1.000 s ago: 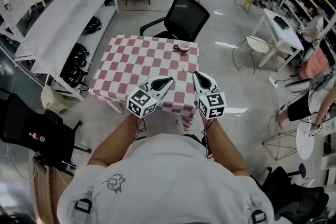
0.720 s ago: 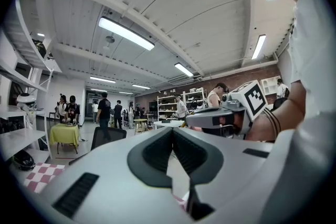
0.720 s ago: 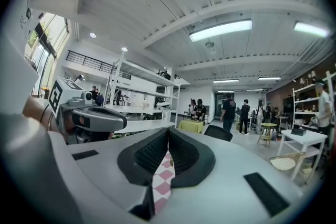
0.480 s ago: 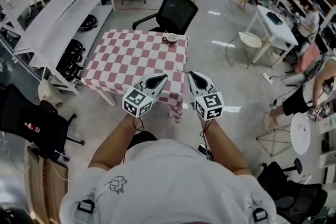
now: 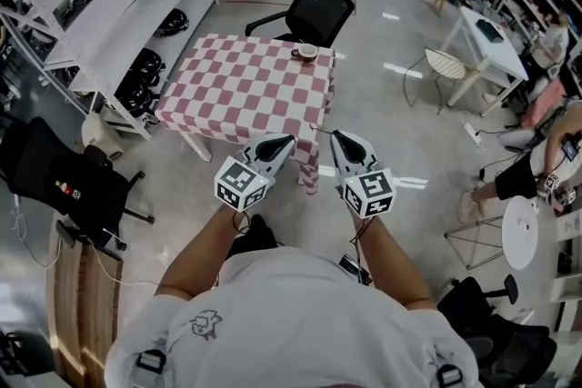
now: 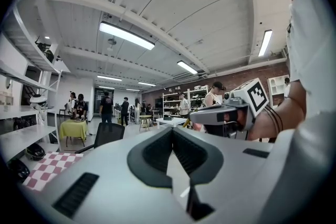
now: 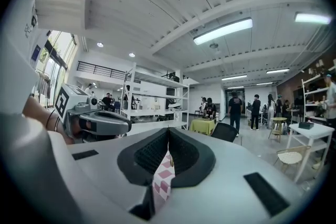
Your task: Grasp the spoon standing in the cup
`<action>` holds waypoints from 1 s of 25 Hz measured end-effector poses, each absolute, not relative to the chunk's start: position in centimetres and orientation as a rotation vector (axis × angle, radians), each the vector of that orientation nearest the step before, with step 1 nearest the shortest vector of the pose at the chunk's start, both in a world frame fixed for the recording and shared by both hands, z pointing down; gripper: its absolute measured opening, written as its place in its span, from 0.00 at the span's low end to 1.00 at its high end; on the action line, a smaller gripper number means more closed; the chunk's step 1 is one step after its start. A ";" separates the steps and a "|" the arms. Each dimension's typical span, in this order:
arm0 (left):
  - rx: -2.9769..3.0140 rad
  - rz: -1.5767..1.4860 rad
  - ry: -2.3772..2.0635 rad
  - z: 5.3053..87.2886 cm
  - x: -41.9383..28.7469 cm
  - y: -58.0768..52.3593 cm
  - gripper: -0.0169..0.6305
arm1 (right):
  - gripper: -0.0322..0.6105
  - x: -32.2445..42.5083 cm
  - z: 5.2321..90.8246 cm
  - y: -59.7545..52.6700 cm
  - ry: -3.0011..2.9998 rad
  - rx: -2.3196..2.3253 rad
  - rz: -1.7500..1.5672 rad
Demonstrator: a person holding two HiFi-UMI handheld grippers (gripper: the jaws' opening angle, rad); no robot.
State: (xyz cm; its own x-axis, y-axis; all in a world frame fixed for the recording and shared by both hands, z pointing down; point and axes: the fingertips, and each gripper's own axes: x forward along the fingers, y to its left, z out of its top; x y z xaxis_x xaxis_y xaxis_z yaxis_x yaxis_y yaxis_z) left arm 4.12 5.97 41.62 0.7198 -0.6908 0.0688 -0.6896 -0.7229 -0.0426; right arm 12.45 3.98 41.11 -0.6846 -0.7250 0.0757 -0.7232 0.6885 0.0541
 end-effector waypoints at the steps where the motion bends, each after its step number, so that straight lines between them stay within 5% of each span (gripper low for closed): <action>1: -2.906 -0.122 1.174 41.7 4.2 6.7 0.05 | 0.10 12.6 41.1 4.6 -2.806 1.204 -0.022; 25: -2.996 -0.140 1.148 45.0 7.8 10.8 0.05 | 0.10 16.5 43.1 10.5 -2.825 1.224 0.058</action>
State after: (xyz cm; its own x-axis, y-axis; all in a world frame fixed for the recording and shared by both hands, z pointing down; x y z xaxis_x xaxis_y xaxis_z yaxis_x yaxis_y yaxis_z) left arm 7.82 10.75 45.02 0.7409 -0.6632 0.1060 -0.6692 -0.7423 0.0336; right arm 16.46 10.52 43.14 -0.6824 -0.7273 0.0725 -0.7297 0.6837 -0.0097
